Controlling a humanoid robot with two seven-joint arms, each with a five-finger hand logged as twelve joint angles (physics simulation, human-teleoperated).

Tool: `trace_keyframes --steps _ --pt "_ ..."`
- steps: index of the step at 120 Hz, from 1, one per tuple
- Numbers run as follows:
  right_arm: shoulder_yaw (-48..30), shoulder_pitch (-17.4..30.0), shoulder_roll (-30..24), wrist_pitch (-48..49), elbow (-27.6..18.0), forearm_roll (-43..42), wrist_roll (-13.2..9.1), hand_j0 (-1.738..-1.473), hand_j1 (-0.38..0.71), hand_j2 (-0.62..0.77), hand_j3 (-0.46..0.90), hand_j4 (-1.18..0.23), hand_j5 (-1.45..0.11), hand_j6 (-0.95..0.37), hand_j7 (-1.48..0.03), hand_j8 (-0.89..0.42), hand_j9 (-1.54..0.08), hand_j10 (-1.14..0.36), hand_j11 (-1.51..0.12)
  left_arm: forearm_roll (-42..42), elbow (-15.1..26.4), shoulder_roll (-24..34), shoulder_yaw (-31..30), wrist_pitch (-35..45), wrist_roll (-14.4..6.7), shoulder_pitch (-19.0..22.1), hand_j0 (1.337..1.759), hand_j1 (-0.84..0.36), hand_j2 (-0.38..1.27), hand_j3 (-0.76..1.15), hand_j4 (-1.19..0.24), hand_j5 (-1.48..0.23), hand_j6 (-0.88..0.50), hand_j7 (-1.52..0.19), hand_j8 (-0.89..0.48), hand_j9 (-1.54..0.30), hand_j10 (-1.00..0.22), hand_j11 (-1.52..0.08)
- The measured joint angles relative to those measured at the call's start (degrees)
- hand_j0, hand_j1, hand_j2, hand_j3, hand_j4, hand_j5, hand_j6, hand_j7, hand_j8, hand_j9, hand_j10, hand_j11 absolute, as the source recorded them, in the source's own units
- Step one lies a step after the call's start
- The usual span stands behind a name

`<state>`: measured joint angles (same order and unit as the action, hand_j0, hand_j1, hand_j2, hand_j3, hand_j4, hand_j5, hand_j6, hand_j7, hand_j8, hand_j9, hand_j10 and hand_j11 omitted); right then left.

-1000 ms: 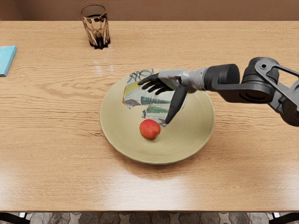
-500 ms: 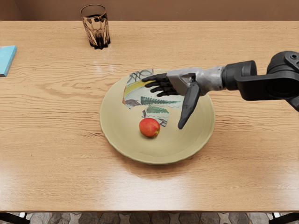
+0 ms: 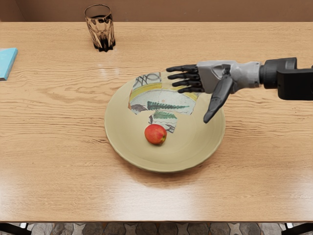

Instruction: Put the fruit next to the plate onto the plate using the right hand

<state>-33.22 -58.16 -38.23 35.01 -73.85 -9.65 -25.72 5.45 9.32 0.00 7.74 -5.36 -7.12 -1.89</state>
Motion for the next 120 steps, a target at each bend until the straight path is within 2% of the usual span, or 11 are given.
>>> trace_keyframes --steps 53,120 --pt "0.43 2.1 -5.61 0.01 -0.15 3.61 -0.11 -1.658 -0.35 0.0 0.0 0.0 0.0 0.0 0.0 0.0 0.0 0.0 0.0 0.0 0.0 0.0 0.0 0.0 0.0 -0.05 1.658 0.35 0.0 0.0 0.0 0.0 0.0 0.0 0.0 0.0 0.0 0.0" --pt "3.4 3.61 -15.85 0.02 -0.02 9.49 -0.07 -1.658 -0.35 0.0 0.0 0.0 0.0 0.0 0.0 0.0 0.0 0.0 0.0 0.0 0.0 0.0 0.01 0.0 0.0 -0.05 1.658 0.35 0.0 0.0 0.0 0.0 0.0 0.0 0.0 0.0 0.0 0.0"
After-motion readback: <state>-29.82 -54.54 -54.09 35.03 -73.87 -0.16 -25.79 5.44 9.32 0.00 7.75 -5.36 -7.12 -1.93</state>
